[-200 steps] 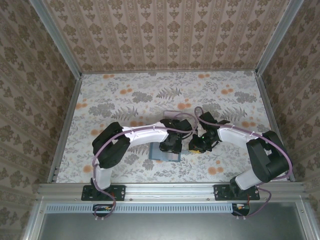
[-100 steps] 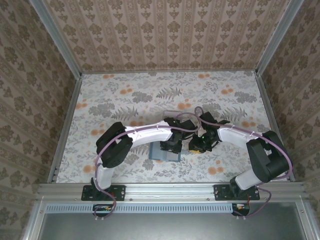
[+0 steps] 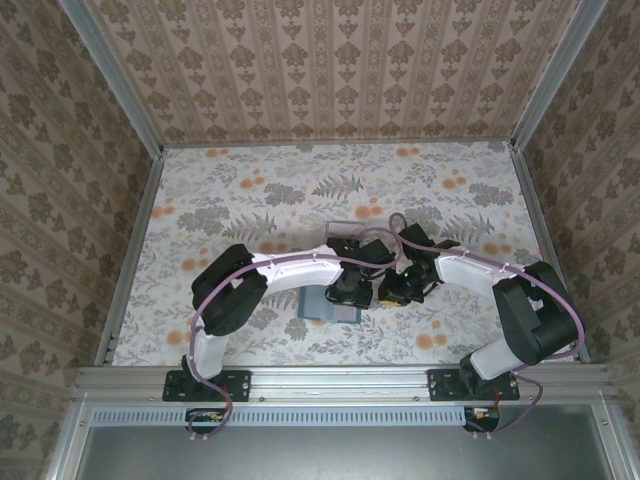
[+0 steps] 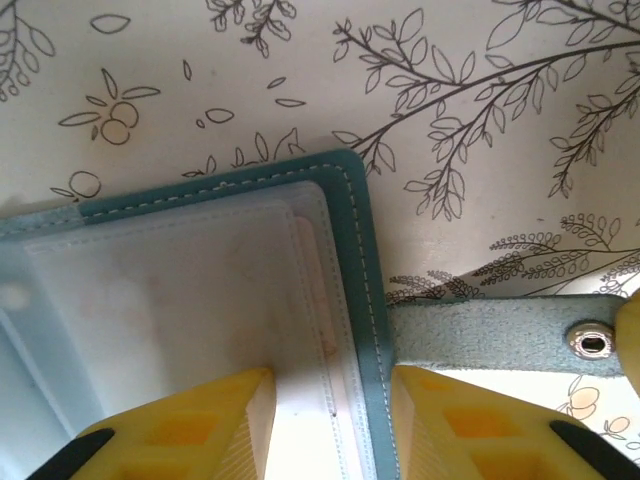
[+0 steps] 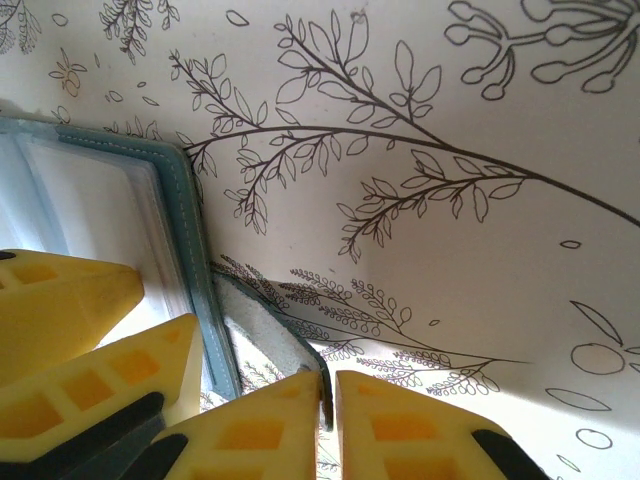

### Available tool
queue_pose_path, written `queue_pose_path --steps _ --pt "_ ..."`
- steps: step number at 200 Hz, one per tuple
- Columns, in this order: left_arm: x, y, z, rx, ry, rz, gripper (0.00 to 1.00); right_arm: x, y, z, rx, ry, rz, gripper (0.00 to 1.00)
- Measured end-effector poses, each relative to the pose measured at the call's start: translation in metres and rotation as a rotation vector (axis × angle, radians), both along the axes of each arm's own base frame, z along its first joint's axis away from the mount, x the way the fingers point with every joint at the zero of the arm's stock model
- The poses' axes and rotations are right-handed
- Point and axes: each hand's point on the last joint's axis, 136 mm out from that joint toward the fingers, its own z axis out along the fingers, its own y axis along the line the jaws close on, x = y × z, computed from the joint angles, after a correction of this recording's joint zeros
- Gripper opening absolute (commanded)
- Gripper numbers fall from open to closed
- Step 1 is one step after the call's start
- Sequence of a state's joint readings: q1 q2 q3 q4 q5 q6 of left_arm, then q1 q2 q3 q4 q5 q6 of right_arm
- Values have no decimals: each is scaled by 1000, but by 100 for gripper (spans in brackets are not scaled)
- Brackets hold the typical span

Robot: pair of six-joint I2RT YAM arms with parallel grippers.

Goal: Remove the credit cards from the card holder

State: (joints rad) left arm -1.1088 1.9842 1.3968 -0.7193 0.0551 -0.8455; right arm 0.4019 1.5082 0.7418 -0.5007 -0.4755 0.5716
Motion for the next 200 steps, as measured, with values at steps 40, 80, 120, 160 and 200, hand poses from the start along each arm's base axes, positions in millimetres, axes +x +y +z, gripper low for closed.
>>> queue_pose_path --steps 40,80,120,160,200 --pt "1 1 0 -2 -1 3 36 0 0 0 0 0 0 13" --pt "3 6 0 23 -16 7 37 0 0 0 0 0 0 13" --pt "5 21 -2 90 -38 13 37 0 0 0 0 0 0 13" --pt "7 36 1 169 -57 14 37 0 0 0 0 0 0 14" --pt "11 35 6 241 -91 -7 39 0 0 0 0 0 0 14"
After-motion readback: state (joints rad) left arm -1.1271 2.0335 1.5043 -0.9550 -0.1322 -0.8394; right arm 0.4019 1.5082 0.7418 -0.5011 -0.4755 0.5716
